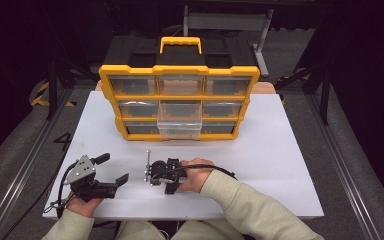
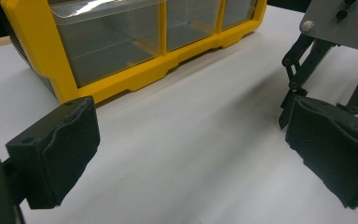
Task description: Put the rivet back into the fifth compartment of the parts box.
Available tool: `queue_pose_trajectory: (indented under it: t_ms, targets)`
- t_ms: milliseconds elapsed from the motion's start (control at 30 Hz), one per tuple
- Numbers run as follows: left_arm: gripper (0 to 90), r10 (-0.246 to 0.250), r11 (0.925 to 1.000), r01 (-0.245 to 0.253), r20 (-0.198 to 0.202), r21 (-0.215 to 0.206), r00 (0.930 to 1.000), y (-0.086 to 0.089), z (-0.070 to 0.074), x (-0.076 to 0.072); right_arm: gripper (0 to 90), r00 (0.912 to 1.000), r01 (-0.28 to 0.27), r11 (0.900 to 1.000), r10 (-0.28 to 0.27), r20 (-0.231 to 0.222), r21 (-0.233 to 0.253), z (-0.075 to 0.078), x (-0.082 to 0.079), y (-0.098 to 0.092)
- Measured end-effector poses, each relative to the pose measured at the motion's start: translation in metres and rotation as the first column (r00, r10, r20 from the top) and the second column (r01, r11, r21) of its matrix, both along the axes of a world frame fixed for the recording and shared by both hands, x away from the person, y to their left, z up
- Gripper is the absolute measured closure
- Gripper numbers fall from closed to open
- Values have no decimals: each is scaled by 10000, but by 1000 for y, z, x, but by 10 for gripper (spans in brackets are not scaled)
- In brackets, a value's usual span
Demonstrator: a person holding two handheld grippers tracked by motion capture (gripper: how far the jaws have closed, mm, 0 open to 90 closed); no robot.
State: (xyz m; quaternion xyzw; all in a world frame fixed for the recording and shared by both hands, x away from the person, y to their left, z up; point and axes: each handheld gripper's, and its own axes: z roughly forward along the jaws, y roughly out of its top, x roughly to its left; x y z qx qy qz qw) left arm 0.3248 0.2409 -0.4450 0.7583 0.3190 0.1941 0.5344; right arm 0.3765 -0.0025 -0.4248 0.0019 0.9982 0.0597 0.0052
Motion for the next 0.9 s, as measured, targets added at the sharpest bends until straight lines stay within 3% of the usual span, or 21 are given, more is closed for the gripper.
queue_pose_trajectory:
  t_ms: [167, 467, 900]
  targets:
    - [36, 15, 10000, -15, -3, -16, 10000, 0, 0, 0, 817, 9998, -172, 9998, 173, 46, -110, 1, -3, 1]
    - [37, 14, 10000, -14, -5, -21, 10000, 1, 0, 0, 821, 9996, -280, 9995, 280, -3, -140, 7, -4, 2]
    - [37, 23, 10000, -23, 6, -29, 10000, 1, 0, 0, 821, 9986, -526, 9985, 525, 48, 130, 52, -7, -1]
